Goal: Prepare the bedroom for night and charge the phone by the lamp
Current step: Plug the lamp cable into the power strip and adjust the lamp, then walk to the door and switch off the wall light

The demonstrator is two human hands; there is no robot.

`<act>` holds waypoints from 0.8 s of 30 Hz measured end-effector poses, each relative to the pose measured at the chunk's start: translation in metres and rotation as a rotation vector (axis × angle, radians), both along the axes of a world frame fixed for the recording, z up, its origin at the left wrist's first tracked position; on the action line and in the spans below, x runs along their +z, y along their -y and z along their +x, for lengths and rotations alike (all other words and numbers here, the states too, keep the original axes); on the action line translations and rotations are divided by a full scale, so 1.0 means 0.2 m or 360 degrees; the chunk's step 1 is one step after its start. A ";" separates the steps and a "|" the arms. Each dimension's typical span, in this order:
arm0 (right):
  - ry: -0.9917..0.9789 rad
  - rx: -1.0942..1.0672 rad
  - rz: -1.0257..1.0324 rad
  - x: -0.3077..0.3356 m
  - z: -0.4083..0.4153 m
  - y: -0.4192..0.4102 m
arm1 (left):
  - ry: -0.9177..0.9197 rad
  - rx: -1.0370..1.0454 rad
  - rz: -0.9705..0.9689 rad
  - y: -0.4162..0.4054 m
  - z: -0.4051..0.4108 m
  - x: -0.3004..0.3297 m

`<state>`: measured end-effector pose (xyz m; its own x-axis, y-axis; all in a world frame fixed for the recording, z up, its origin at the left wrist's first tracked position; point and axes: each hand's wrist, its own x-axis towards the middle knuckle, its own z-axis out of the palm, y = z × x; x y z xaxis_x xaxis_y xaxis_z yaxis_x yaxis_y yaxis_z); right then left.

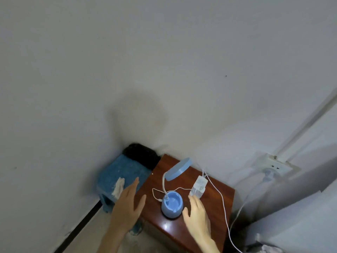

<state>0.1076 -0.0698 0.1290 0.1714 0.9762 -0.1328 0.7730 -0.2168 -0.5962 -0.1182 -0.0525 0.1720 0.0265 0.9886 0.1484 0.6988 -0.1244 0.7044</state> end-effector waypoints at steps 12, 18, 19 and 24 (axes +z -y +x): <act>-0.0065 0.1341 -0.0115 -0.01 -0.20 0.17 | -0.0019 0.1108 -0.0344 0.94 0.10 -0.19; -0.0136 0.1974 0.0030 0.07 -0.45 0.45 | -0.0193 0.1750 -0.0448 1.54 0.24 -0.14; -0.0138 0.2102 0.0078 0.09 -0.50 0.51 | -0.0232 0.1834 -0.0457 1.63 0.25 -0.12; -0.0147 0.2643 0.0174 0.11 -0.79 0.84 | -0.0279 0.2289 -0.0448 2.04 0.27 -0.05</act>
